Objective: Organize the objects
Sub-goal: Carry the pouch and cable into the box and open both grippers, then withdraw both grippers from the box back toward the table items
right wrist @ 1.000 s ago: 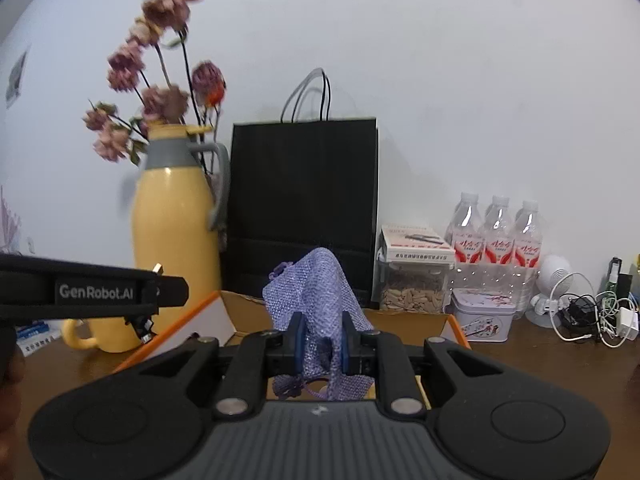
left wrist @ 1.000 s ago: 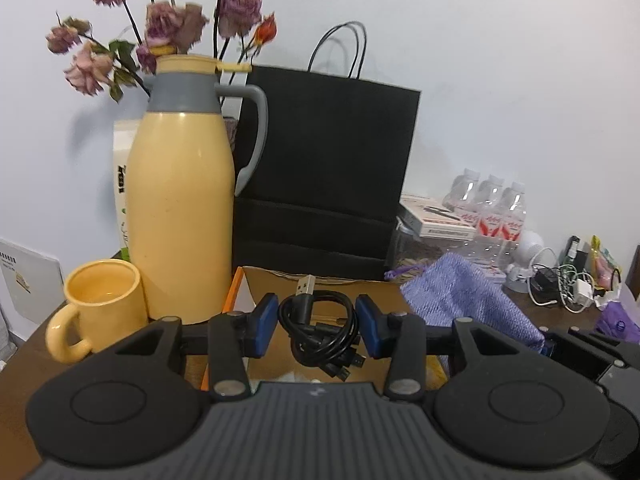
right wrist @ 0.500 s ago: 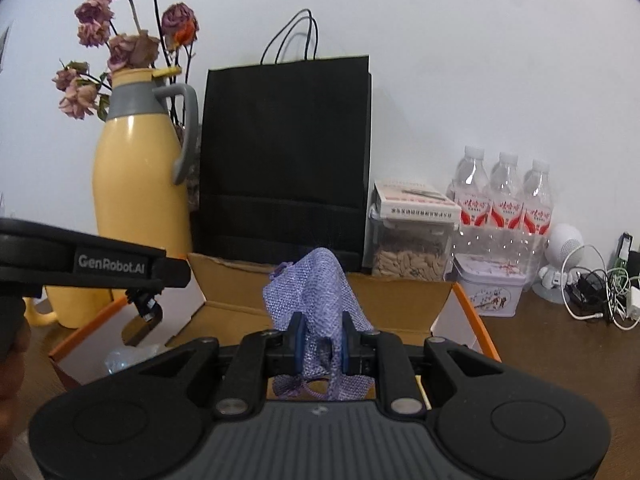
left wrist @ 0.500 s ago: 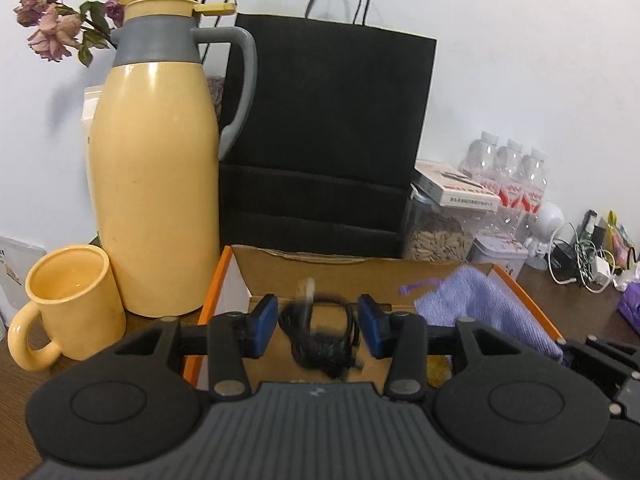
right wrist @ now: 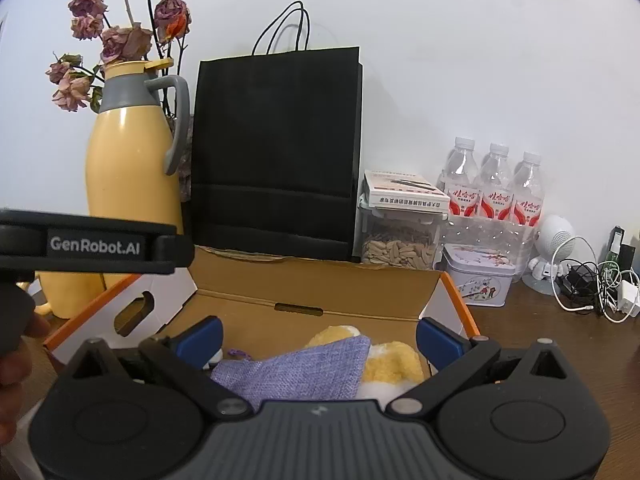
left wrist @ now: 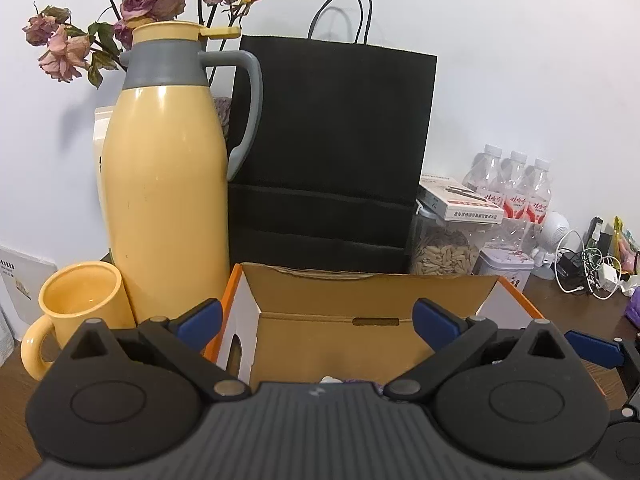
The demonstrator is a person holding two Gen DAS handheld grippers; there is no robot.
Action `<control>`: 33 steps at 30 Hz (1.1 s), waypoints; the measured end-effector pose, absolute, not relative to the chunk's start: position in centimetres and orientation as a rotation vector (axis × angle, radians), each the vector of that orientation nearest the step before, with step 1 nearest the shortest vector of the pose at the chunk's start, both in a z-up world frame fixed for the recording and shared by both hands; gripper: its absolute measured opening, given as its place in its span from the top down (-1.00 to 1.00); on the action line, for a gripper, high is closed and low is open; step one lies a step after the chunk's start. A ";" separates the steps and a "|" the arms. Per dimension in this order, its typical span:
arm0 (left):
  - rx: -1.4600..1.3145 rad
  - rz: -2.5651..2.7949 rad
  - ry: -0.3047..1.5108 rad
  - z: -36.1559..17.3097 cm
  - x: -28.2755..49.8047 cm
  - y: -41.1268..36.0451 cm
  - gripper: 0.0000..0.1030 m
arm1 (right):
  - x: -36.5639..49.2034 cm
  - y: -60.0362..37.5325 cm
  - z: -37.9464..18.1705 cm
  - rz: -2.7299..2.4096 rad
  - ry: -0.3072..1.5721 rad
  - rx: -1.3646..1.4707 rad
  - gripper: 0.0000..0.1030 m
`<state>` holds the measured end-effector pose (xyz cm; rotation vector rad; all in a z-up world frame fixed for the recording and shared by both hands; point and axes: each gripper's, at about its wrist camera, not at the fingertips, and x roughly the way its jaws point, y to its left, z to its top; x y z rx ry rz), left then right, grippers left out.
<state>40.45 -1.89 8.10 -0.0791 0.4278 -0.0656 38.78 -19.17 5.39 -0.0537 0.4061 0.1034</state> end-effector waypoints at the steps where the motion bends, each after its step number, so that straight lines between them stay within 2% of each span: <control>1: -0.079 -0.067 0.426 8.2 40.4 -1.9 -1.00 | 38.7 -19.1 5.4 0.103 0.404 -0.054 -1.00; 16: -0.081 -0.071 0.371 9.9 36.9 -1.8 -1.00 | 36.1 -19.2 7.3 0.107 0.352 -0.064 -1.00; 33: -0.054 -0.055 0.369 11.3 29.1 -0.8 -1.00 | 28.3 -19.4 9.4 0.108 0.324 -0.125 -1.00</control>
